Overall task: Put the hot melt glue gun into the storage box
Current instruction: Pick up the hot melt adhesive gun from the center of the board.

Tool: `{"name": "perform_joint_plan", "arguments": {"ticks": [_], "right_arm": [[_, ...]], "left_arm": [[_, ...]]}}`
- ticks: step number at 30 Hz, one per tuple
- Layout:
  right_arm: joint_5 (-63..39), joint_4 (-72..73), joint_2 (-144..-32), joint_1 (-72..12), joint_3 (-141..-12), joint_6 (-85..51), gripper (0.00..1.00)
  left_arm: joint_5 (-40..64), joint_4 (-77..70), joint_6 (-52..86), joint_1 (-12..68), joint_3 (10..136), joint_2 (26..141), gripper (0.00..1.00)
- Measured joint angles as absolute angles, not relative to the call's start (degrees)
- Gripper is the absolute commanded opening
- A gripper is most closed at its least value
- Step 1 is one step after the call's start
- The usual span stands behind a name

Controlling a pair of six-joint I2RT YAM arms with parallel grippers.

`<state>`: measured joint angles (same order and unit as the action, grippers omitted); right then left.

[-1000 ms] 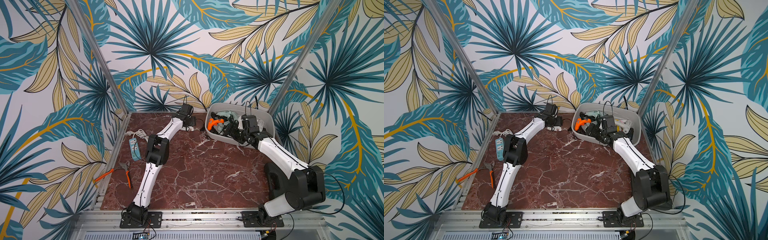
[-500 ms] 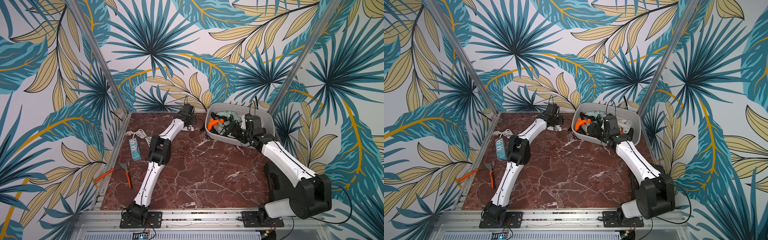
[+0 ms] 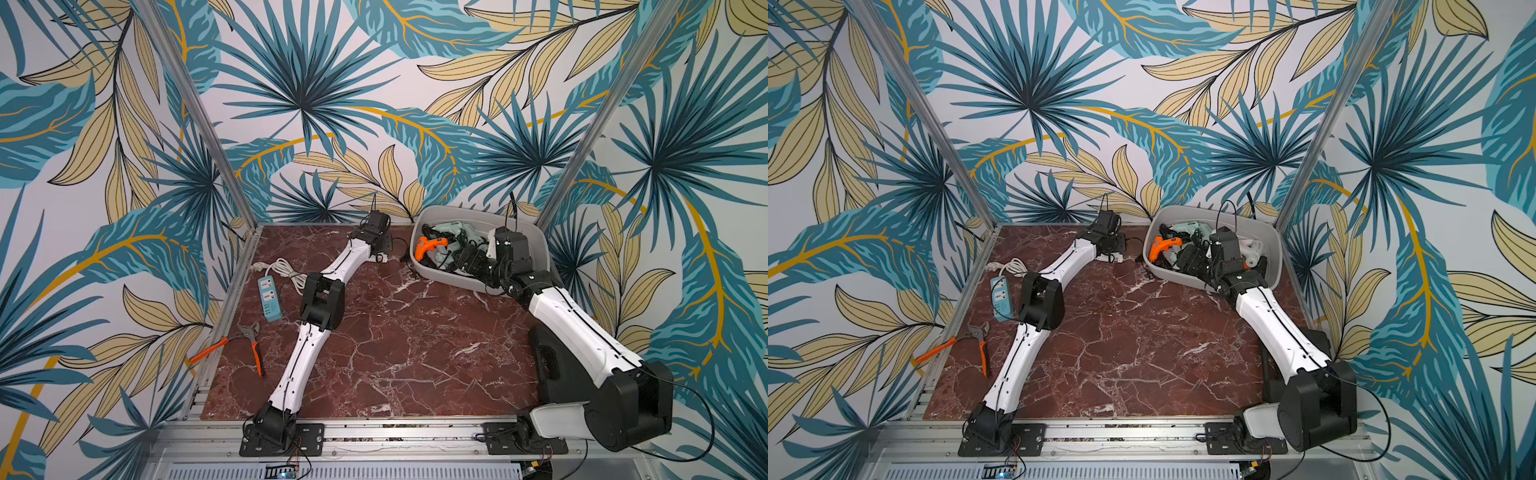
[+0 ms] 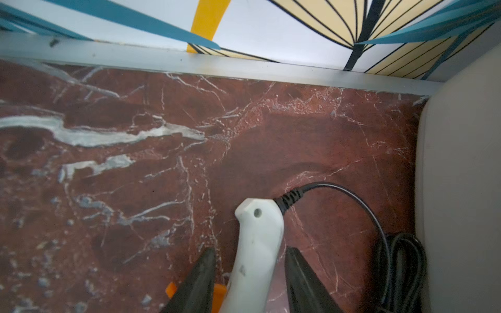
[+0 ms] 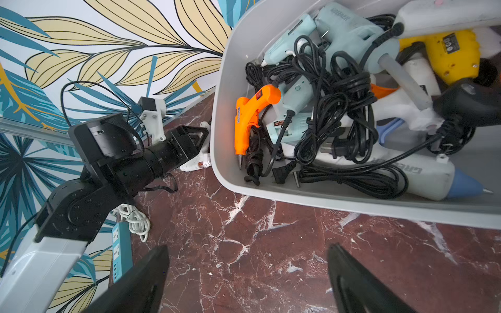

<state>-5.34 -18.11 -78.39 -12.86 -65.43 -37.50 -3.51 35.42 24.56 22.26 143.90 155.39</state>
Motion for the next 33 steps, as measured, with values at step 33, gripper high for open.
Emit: {"name": "perform_joint_plan", "arguments": {"ticks": [33], "right_arm": [[-6.11,-18.68,-74.59,-12.86,-63.42,-37.67,0.99]], "left_arm": [[-7.11,36.73,34.17,22.35,131.61,148.51,0.0]]}}
